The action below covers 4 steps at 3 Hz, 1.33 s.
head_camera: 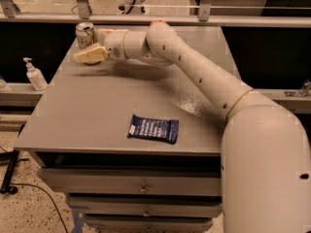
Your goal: Pick 7up can
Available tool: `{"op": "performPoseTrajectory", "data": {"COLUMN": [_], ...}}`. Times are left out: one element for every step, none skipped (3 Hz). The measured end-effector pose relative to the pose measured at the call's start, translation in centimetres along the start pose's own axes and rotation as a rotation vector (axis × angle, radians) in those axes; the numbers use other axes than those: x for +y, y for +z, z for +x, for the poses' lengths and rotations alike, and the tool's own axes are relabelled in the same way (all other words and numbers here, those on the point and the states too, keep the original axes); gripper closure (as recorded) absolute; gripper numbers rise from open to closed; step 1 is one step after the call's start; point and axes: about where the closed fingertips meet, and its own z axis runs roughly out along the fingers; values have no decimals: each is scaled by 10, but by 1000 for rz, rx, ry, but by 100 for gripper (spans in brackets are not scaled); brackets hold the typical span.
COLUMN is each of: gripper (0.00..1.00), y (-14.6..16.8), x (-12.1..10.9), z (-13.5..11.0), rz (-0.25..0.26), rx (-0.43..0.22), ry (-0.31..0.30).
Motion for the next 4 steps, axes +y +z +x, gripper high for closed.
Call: {"op": "performPoseTrajectory", "data": {"gripper": [41,64,87,100], "y": [14,15,6,-15], "x": [-1,-1,-3,1], "z": [-1,-4,-28,-71], "rz": [-11,-18,-28,-50], "rx": [-21,-27,-29,-71], "ry": [-8,-19,-20,6]}}
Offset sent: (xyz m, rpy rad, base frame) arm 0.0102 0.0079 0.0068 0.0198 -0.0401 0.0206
